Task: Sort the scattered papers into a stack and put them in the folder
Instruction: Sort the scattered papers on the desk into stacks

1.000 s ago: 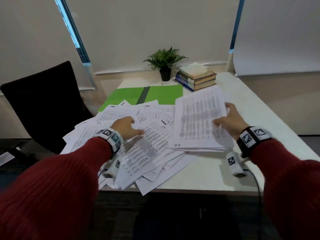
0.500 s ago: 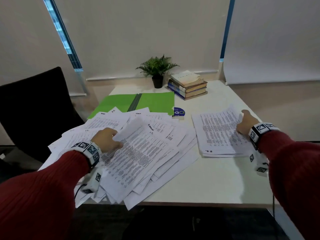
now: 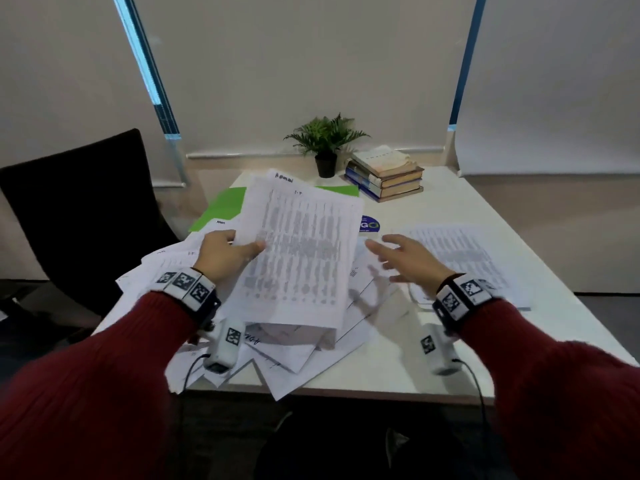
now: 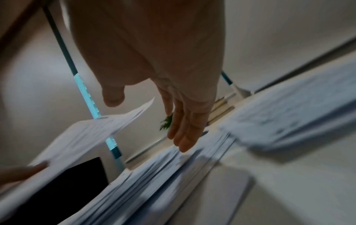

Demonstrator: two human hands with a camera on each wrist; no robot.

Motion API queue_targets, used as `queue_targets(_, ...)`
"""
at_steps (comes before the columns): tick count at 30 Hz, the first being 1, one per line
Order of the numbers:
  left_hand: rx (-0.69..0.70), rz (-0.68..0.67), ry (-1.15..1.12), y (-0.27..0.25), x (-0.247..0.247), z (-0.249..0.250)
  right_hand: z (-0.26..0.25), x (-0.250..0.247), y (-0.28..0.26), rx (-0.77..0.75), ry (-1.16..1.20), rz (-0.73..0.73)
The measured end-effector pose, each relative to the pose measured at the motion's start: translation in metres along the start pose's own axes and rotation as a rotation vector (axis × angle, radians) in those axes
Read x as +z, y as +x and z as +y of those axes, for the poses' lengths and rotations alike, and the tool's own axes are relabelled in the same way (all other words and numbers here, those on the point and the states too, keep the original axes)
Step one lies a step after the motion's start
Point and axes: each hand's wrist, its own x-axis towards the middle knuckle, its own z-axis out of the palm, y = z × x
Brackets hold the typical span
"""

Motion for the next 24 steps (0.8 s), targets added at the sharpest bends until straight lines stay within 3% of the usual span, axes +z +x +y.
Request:
queue_targets(2, -0.013, 0.014, -0.064, -0.004, 0.004, -0.005, -0.004, 0.039, -0.005, -0.008, 0.176, -0.048)
queue_targets(5, -0.036, 0.003, -0.039, -0.008, 0.013, -0.018, 0.005, 0.082, -0.001, -0.120, 0.357, 0.010)
queue_targets(8, -0.023, -0.010, 0.106, 0.000, 0.007, -0.030, 0.012, 0.105, 0.006, -0.157, 0.319, 0.130)
queue_targets(12, -0.020, 0.077, 0.402, 0.021, -0.042, -0.038, 0.019, 0.117, 0.016, -0.121, 0.307, 0.192)
queue_targets(18, -0.321, 0.050, 1.021, 0.044, -0.144, -0.063, 0.023, 0.126, 0.031, -0.005, 0.310, 0.154)
queue_targets(24, -0.482, 0.012, 0.997, 0.043, -0.175, -0.089, 0.026, 0.134, 0.033, 0.050, 0.220, 0.083)
